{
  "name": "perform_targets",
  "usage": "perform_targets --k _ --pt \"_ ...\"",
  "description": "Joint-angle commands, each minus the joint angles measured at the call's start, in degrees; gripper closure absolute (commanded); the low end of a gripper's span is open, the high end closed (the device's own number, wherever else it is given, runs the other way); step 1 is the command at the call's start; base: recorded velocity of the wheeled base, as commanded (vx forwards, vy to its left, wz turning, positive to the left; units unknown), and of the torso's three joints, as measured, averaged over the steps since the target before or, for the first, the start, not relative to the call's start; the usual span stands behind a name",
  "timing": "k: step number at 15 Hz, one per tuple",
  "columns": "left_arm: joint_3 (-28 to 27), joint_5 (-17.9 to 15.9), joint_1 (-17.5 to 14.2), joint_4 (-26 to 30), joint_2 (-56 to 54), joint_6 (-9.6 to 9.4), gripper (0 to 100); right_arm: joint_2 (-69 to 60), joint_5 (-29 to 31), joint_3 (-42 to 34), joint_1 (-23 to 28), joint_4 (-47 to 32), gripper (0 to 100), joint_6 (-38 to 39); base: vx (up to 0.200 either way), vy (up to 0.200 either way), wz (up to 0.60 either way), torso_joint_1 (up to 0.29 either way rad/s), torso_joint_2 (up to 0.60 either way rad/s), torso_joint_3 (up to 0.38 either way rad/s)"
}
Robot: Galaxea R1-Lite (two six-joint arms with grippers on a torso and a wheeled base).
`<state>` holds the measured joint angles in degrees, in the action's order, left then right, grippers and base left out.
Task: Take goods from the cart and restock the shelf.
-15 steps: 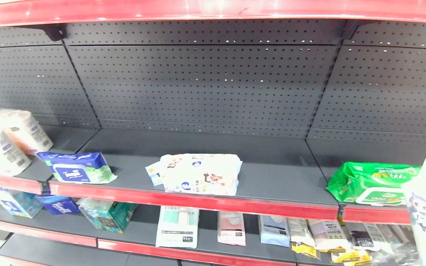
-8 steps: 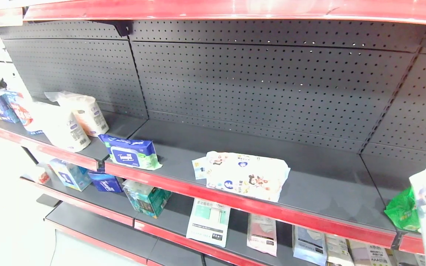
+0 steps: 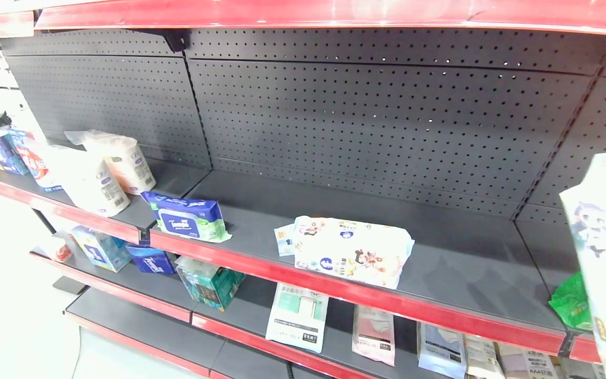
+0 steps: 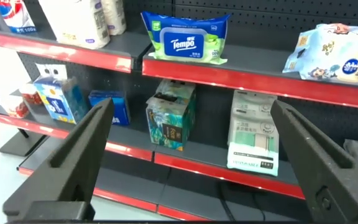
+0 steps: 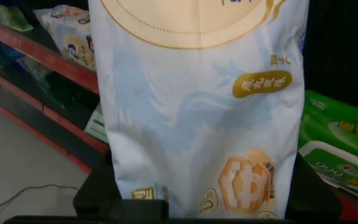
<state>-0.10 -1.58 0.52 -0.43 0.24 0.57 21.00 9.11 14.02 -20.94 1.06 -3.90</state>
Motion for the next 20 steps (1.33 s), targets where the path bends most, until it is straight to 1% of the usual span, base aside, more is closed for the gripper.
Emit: perform_targets --k 1,3,4,6,8,9,10,11,14,15,17,20 --pt "0.01 0.0 0.0 -0.01 -0.07 0.04 0 14.42 -1.9 0.57 -0.85 2.19 100 0.12 0.0 0.0 0.0 0.0 0.0 0.0" --pt "0.01 0.0 0.0 -0.01 -0.07 0.04 0 17.93 -5.33 0.92 -0.77 2.19 100 0.12 0.0 0.0 0.0 0.0 0.0 0.0" --pt "0.01 0.0 0.0 -0.01 -0.07 0.04 0 21.8 -6.73 1.71 -0.68 2.19 100 0.03 0.0 0.0 0.0 0.0 0.0 0.0" --pt "0.01 0.0 0.0 -0.01 -0.07 0.04 0 28.13 -6.82 3.38 -0.41 3.86 100 0.12 0.0 0.0 0.0 0.0 0.0 0.0" --pt "0.01 0.0 0.0 -0.01 -0.07 0.04 0 35.16 -6.91 3.47 0.73 10.28 100 0.12 0.0 0.0 0.0 0.0 0.0 0.0" --pt "0.01 0.0 0.0 -0.01 -0.07 0.04 0 36.21 -7.0 3.47 0.99 11.33 100 0.03 0.0 0.0 0.0 0.0 0.0 0.0" --pt "0.01 0.0 0.0 -0.01 -0.07 0.04 0 40.43 -7.35 3.82 2.75 15.64 100 -0.14 0.0 0.0 0.0 0.0 0.0 0.0" --pt "0.01 0.0 0.0 -0.01 -0.07 0.04 0 43.24 -7.35 4.44 4.6 17.31 100 -0.23 0.0 0.0 0.0 0.0 0.0 0.0" --pt "0.01 0.0 0.0 -0.01 -0.07 0.04 0 50.71 -7.35 9.71 9.17 17.92 100 -0.41 0.0 0.0 0.0 0.0 0.0 0.0" --pt "0.01 0.0 0.0 -0.01 -0.07 0.04 0 51.07 -7.35 9.89 9.34 17.92 100 -0.41 0.0 0.0 0.0 0.0 0.0 0.0" --pt "0.01 0.0 0.0 -0.01 -0.07 0.04 0 56.78 -7.08 14.02 11.54 17.92 100 -1.02 0.0 0.0 0.0 0.0 0.0 0.0" --pt "0.01 0.0 0.0 -0.01 -0.07 0.04 0 62.14 -7.17 17.18 13.21 18.1 100 -2.25 0.0 0.0 0.0 0.0 0.0 0.0"
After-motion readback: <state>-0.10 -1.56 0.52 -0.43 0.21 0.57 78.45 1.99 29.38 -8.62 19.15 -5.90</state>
